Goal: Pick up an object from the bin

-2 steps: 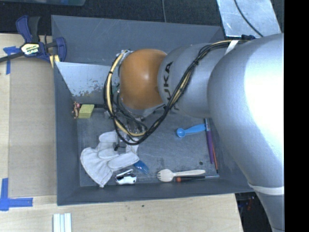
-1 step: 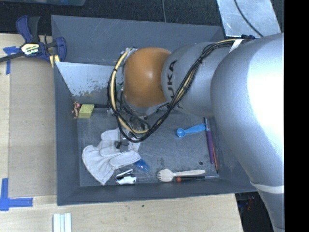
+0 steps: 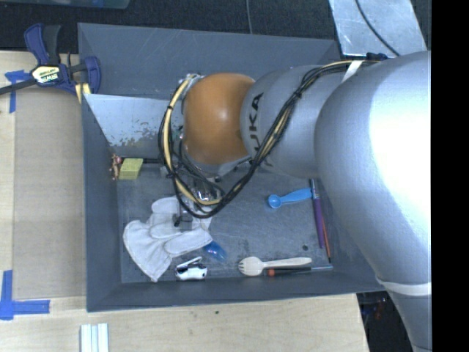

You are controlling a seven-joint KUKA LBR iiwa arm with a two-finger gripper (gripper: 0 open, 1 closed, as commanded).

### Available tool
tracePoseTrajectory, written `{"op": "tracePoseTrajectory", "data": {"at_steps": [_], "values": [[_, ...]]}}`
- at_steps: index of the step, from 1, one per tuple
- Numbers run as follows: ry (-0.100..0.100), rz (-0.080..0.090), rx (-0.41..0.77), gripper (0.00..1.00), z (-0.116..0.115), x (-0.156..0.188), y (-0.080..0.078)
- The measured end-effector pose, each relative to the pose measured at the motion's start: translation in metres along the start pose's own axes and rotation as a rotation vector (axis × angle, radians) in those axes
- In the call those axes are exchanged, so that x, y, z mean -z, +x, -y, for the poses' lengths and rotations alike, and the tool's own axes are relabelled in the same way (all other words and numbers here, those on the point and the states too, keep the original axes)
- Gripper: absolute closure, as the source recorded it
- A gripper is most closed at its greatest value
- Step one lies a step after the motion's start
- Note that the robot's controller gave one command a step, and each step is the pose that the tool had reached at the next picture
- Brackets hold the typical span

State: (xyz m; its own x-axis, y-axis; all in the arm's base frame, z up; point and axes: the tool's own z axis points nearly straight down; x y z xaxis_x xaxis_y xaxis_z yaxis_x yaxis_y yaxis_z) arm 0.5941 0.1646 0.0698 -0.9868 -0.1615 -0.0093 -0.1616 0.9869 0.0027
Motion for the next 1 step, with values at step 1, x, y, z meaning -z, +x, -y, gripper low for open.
{"op": "tracePoseTrajectory", "data": {"at_steps": [1], "values": [[-0.001, 0.003, -0.013, 0.0, 0.0054, 0.0028, -0.0013]]}}
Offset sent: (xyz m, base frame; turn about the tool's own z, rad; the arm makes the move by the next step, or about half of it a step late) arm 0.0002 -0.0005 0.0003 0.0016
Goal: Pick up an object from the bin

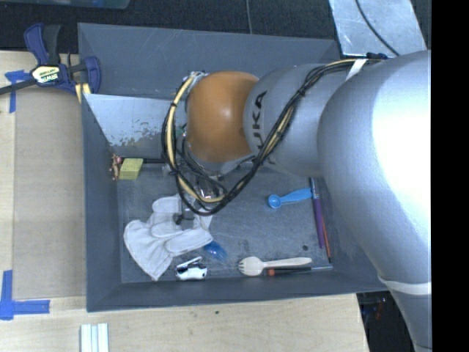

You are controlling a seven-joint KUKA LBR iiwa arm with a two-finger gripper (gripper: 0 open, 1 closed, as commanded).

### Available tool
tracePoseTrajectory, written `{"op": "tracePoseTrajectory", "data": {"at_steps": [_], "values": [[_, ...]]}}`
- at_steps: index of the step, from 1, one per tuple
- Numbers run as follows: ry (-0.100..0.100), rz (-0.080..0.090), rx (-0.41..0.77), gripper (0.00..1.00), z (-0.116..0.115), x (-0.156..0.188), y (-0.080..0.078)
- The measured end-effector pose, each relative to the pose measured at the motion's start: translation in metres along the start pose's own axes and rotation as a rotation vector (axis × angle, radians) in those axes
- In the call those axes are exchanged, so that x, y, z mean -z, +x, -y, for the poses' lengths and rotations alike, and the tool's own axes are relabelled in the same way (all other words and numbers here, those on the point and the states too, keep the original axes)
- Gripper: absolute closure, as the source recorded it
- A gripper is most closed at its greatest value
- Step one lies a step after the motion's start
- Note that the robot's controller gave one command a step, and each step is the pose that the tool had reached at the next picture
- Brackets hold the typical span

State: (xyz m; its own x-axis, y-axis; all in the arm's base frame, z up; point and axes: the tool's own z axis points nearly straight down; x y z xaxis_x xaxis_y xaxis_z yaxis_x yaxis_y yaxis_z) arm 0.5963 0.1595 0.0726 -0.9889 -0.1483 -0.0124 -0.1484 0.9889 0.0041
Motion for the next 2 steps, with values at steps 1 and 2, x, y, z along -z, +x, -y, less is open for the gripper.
{"op": "tracePoseTrajectory", "data": {"at_steps": [1, 2], "values": [[-0.001, 0.004, 0.009, 1.0, -0.0045, 0.0002, -0.0014], [-0.001, 0.004, 0.009, 1.0, -0.0045, 0.0002, -0.0014]]}}
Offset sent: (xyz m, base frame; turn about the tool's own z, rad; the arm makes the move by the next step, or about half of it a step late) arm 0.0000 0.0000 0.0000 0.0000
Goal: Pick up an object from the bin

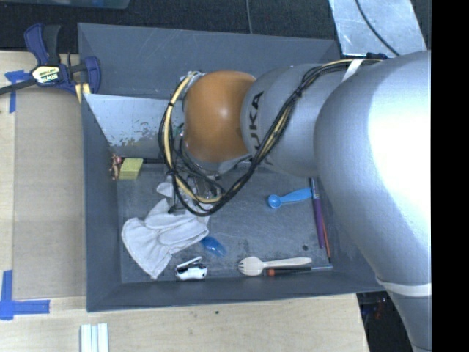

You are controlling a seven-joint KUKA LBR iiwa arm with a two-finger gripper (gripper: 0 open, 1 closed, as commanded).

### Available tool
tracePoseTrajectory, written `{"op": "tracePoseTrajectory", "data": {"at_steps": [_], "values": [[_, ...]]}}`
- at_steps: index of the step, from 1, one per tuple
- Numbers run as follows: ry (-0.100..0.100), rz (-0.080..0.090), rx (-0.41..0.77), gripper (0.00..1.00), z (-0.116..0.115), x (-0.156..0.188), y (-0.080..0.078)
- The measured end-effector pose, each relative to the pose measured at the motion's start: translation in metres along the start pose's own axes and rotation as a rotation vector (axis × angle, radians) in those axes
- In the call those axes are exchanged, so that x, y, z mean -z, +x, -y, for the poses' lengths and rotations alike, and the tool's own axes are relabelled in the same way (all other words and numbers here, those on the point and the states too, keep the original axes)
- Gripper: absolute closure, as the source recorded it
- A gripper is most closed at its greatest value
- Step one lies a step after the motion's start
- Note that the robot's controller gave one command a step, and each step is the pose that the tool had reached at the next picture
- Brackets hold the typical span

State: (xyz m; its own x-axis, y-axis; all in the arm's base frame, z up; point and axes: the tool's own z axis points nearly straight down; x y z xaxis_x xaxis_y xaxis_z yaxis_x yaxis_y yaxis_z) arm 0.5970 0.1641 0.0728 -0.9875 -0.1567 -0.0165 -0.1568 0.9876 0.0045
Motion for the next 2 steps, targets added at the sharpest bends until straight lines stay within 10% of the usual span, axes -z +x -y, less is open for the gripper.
{"op": "tracePoseTrajectory", "data": {"at_steps": [2], "values": [[0.001, -0.006, -0.001, 1.0, 0.0, 0.04, 0.002]]}}
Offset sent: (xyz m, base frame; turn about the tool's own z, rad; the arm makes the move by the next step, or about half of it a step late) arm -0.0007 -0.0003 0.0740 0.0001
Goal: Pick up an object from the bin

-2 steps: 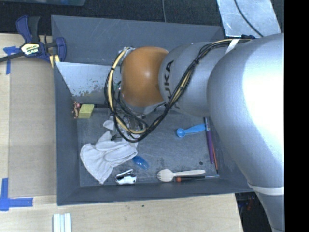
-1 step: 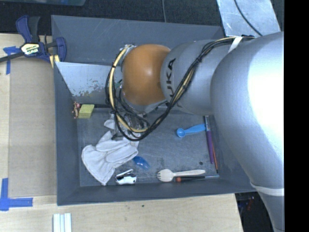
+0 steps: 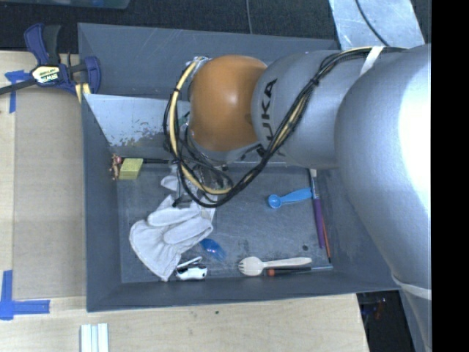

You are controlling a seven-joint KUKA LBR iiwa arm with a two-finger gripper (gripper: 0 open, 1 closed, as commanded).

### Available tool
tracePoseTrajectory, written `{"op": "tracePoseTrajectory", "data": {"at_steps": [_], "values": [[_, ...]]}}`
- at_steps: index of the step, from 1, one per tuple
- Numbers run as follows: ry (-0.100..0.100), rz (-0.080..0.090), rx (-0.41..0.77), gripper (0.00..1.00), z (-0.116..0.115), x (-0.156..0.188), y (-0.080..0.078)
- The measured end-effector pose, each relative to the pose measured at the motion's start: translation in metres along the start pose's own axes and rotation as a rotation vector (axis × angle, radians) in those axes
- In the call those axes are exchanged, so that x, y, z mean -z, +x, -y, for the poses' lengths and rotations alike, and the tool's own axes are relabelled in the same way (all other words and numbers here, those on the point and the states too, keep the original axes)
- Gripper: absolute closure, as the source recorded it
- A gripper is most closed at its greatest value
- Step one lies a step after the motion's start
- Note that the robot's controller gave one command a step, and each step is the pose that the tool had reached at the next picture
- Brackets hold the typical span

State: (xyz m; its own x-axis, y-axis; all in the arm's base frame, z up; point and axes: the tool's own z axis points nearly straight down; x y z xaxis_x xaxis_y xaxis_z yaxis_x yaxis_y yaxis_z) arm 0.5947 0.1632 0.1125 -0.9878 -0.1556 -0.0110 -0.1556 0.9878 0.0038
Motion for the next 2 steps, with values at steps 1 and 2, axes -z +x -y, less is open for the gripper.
{"op": "tracePoseTrajectory", "data": {"at_steps": [1, 2], "values": [[-0.001, 0.008, 0.0, 1.0, 0.0, 0.041, -0.003], [-0.001, 0.01, -0.001, 1.0, 0.0, 0.055, -0.003]]}}
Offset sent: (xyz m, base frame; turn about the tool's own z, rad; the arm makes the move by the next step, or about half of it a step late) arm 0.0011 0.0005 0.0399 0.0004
